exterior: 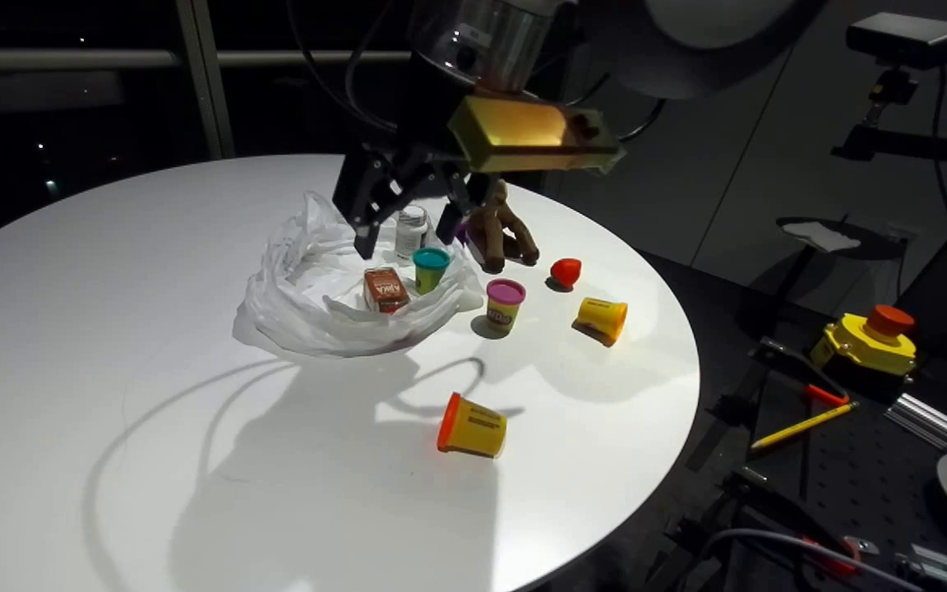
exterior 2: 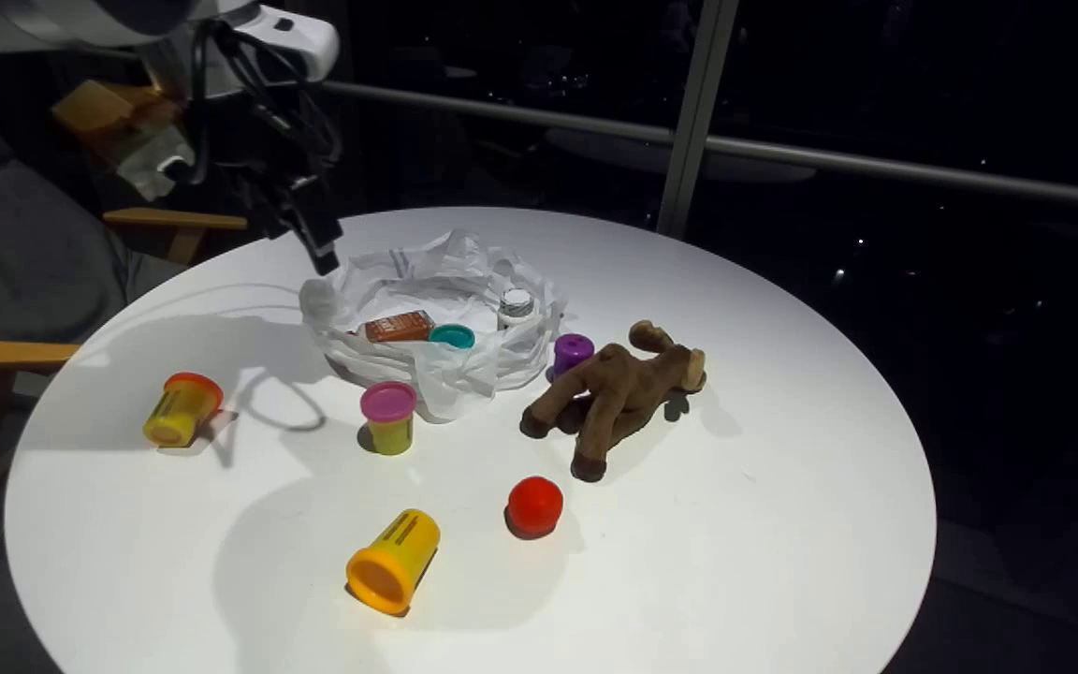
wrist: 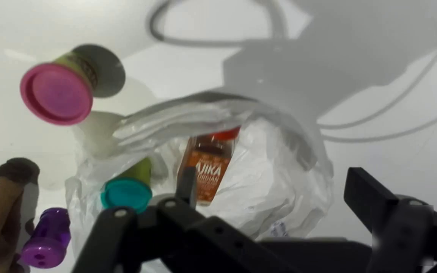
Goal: Pick the bottles and objects on the table and put them in the plastic bag
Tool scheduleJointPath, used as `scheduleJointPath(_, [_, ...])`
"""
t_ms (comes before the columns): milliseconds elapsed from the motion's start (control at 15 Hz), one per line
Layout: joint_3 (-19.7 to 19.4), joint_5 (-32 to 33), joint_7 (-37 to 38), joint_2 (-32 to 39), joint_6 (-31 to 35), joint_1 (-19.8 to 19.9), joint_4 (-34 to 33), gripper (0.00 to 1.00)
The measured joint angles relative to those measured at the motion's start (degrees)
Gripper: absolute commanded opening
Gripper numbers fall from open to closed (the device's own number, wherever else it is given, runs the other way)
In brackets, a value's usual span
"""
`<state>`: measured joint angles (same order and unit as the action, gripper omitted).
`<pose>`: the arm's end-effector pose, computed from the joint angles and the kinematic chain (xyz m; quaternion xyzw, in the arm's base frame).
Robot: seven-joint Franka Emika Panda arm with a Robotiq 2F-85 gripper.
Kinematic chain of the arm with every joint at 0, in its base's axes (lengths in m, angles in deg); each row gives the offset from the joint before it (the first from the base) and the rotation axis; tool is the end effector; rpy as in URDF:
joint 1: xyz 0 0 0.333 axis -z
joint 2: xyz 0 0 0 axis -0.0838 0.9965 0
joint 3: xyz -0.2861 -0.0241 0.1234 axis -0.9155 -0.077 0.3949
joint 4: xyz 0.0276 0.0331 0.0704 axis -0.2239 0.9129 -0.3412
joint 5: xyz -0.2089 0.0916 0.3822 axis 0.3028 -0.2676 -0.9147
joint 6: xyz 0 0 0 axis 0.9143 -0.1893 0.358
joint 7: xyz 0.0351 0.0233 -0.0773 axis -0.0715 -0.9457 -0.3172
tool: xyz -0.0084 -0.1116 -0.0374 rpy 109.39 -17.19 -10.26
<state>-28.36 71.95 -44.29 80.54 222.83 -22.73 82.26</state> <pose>0.5327 0.2140 0.2018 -0.9852 0.0799 -0.1494 0.0260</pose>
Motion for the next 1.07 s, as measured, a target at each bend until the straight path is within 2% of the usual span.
scheduleJointPath(200, [7.77,-2.65,-5.4,-4.45,-2.31,1.88,8.06,1.0])
scheduleJointPath(400, [15.29,-10.44,-15.99,-5.16,-2.27,4.78,14.4,1.0])
scheduleJointPath(533, [18.32,-13.37,-21.47,-4.81,-1.75,6.07,16.8,1.0])
scheduleJointPath(733, [19.22,-13.03,-24.92,-3.96,0.54,6.93,18.26,1.0])
scheduleJointPath(1067, [15.76,-6.4,-24.96,-0.17,7.6,6.8,18.46,1.0])
